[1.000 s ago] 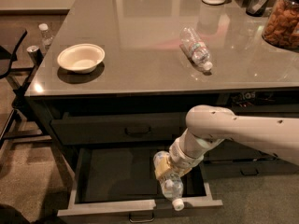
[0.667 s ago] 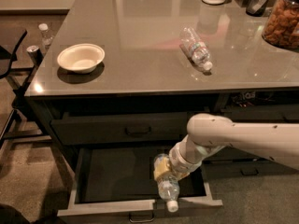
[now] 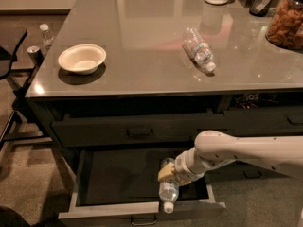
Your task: Place blue plastic bottle into middle drawer
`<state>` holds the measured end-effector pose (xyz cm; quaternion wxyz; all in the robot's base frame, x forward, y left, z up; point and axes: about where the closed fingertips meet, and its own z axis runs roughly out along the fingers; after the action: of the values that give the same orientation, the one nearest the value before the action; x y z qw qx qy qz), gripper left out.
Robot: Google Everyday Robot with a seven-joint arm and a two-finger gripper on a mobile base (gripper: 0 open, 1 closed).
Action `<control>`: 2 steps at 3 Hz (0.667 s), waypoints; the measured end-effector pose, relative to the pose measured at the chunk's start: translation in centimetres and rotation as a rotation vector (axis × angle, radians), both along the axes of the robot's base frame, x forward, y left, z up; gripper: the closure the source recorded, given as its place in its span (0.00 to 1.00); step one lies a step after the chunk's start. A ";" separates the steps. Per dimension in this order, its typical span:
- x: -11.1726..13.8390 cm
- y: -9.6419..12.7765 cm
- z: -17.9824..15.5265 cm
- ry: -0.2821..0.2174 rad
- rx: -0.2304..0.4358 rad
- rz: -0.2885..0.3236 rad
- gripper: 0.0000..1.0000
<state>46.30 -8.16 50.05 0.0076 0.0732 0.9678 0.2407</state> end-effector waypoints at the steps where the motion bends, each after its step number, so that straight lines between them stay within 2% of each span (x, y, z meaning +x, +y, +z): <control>1: 0.2 0.6 -0.6 0.007 0.013 -0.008 1.00; 2: 2.0 1.9 -2.0 0.009 0.049 -0.074 1.00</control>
Offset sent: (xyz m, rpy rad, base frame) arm 0.0475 0.0320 -0.0369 0.0967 0.0034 -0.1682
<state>48.35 -6.28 48.10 0.0104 0.1101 0.9583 0.2637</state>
